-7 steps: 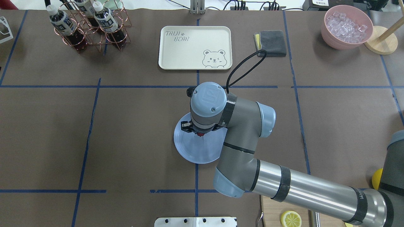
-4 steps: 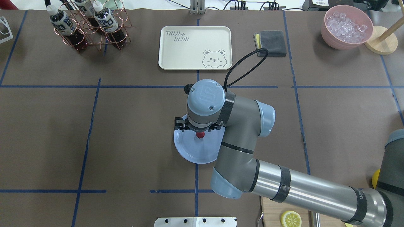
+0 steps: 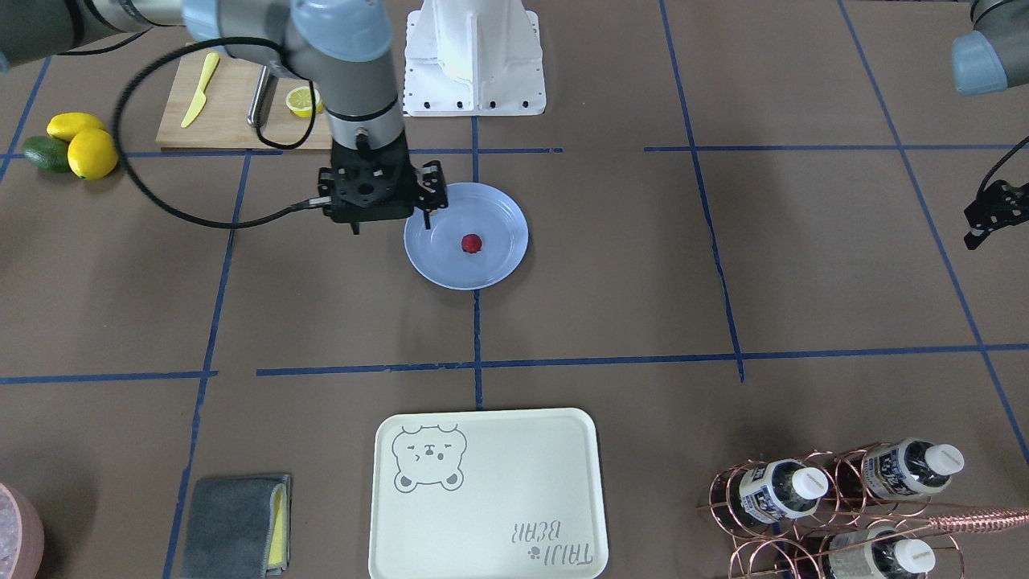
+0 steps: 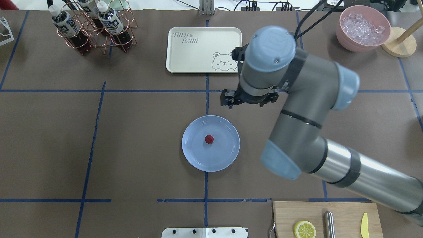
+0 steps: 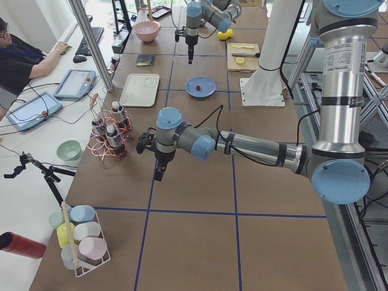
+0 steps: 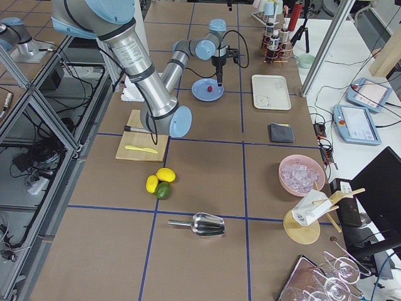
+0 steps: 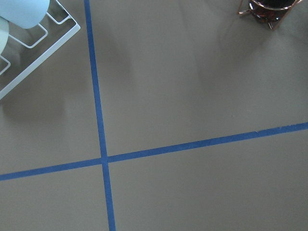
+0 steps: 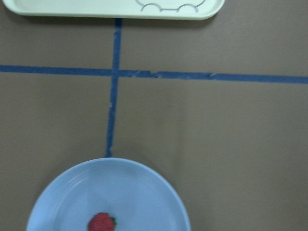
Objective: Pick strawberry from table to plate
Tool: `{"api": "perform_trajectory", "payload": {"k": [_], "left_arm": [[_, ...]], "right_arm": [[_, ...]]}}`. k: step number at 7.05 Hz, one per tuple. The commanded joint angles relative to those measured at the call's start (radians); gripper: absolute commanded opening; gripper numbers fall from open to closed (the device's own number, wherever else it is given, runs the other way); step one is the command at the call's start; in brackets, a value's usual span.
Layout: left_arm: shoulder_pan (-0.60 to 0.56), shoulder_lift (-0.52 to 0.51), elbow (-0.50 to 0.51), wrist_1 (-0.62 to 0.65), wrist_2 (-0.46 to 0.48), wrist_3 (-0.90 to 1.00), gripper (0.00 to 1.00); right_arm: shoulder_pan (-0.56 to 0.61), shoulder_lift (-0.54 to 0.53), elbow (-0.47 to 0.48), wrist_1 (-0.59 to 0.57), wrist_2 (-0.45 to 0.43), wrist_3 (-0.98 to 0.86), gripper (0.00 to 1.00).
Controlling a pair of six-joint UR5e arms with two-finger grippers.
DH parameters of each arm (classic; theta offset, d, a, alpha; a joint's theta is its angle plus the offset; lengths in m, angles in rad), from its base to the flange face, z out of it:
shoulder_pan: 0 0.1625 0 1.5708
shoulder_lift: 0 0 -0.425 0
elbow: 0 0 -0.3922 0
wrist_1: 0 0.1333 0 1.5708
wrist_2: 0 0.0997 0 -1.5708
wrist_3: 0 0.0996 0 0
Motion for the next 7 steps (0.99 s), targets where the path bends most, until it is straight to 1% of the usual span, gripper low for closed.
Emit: {"api": "perform_trajectory", "payload": {"k": [1,2,3,4,5,6,7], "left_arm": [[-0.027,0.022,0.002,0.006,-0.025,0.06,1.0],[-0.065,0.027,0.021,0.022,-0.083,0.114,1.0],[-0.122,0.024,0.034,0.074,-0.107,0.184,1.0],[-0.163,0.01,0.05,0.126,-0.108,0.257,1.0],[-0.191,-0.002,0.051,0.174,-0.108,0.3,1.0],[-0.208,-0.009,0.051,0.211,-0.111,0.308,1.0],[-0.227,-0.021,0.079,0.26,-0.187,0.306,1.0]], "right_arm": [[0.234,-0.16,0.079,-0.035,0.15,-0.316,1.0],[0.329,-0.225,0.079,-0.035,0.213,-0.456,1.0],[0.443,-0.306,0.071,-0.035,0.302,-0.609,1.0],[0.541,-0.374,0.056,-0.035,0.361,-0.767,1.0],[0.645,-0.438,0.012,-0.035,0.424,-0.938,1.0],[0.722,-0.491,-0.025,-0.035,0.453,-1.052,1.0],[0.788,-0.547,-0.054,-0.032,0.456,-1.118,1.0]]}}
